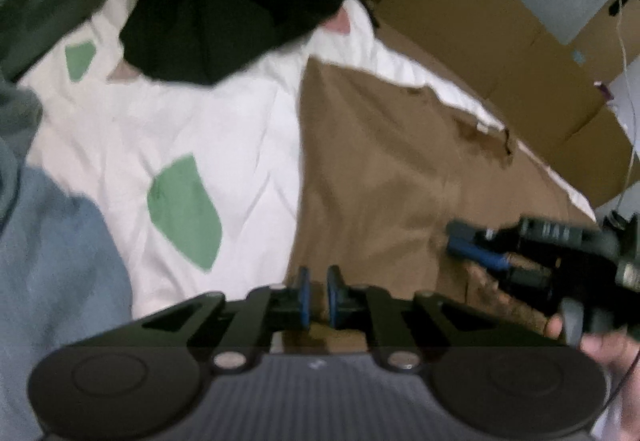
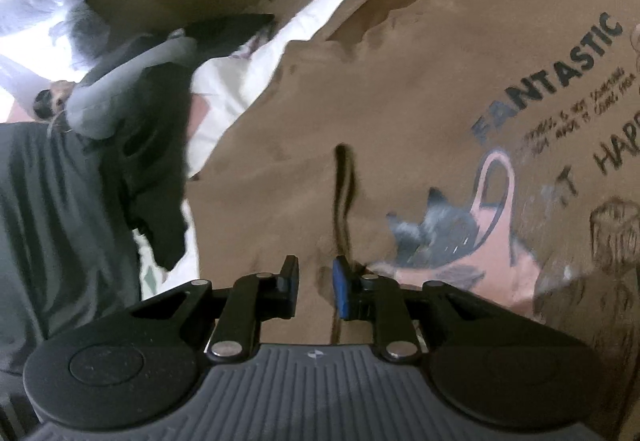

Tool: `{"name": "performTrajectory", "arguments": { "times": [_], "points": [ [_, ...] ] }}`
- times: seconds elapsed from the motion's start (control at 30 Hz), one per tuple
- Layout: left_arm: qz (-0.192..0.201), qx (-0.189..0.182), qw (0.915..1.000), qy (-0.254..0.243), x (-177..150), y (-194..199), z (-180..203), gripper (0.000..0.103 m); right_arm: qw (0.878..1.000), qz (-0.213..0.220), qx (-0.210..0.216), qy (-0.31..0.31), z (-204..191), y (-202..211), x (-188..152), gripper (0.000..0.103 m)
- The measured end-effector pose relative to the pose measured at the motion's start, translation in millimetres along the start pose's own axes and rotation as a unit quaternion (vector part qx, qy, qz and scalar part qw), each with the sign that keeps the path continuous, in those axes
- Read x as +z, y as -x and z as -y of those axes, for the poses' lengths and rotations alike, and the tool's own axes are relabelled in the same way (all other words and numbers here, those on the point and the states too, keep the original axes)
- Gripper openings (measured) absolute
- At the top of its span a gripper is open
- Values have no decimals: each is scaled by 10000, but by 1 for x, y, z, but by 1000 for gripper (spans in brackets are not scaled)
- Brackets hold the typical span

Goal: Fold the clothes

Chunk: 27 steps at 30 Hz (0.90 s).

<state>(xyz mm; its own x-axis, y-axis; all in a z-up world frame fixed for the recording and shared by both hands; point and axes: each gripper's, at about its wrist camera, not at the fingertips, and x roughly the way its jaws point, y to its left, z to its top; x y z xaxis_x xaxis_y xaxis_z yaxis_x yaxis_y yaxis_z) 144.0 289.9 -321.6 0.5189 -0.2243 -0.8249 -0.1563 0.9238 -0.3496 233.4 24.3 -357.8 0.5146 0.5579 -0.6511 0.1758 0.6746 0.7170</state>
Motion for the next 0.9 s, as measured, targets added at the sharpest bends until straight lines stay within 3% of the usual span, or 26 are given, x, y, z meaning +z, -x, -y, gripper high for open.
{"name": "performTrajectory", "arguments": {
  "times": [0.37, 0.63, 0.8, 0.9],
  "points": [
    [4, -182, 9995, -255, 37, -23, 22, 9, 9986, -357, 84, 373, -23, -2, -48, 20],
    [-242, 128, 9996, -118, 37, -51, 11, 9, 9961, -620, -39, 625, -26, -12, -57, 22],
    [-216, 168, 9996, -7, 36, -46, 3, 6, 9942, -701, -144, 808, -25, -9, -60, 21],
    [-196, 215, 9995, 80, 34, -37, 0, 10, 9927, -726, -228, 934, -26, -2, -63, 21]
  ]
}}
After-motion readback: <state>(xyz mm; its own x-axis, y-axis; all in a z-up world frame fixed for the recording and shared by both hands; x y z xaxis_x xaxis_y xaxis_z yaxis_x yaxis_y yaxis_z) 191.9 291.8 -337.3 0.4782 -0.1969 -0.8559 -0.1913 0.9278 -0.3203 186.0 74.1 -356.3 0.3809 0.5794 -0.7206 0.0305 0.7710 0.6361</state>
